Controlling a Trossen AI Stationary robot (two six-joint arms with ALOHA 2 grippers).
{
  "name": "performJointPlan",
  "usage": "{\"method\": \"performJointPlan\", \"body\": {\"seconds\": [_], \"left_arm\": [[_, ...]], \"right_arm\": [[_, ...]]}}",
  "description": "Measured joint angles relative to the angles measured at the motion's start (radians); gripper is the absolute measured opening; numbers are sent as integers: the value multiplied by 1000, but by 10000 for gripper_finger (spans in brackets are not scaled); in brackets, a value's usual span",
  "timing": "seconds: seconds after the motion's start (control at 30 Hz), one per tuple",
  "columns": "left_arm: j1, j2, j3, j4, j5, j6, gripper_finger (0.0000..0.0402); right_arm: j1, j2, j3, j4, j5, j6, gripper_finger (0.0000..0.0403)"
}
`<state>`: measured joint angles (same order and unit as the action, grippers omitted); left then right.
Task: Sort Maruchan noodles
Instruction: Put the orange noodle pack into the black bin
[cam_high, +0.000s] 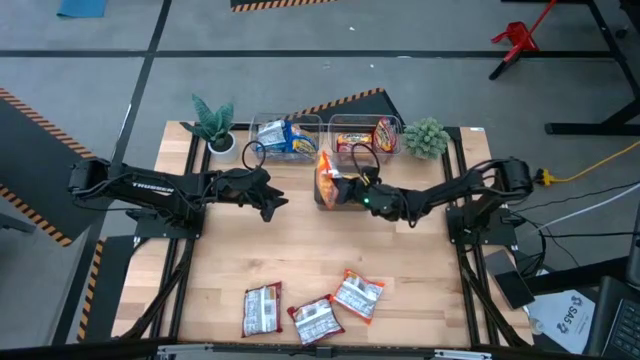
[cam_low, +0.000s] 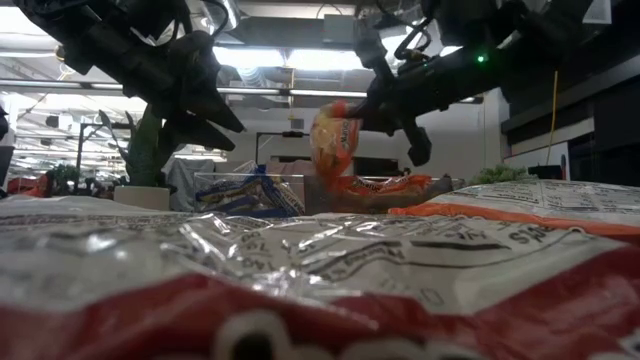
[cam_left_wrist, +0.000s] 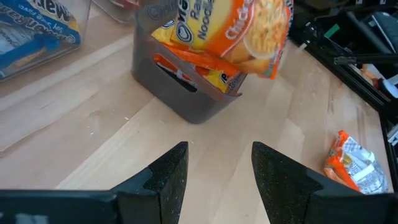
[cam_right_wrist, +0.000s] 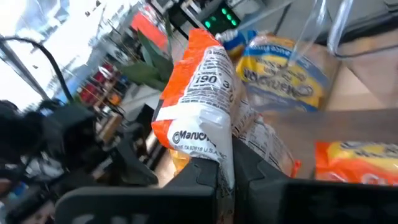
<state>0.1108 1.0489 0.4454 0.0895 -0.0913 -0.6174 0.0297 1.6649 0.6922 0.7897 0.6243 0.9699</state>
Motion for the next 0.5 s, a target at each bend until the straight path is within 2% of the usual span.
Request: {"method": "performJointPlan", "body": {"seconds": [0.2, 0.5], "left_arm": [[0, 0, 0, 0, -18, 0, 172], [0, 0, 0, 0, -41, -1, 172]], "right_arm": [[-14, 8, 0, -9, 58, -11, 0], [-25, 9, 0, -61, 72, -35, 0]]}}
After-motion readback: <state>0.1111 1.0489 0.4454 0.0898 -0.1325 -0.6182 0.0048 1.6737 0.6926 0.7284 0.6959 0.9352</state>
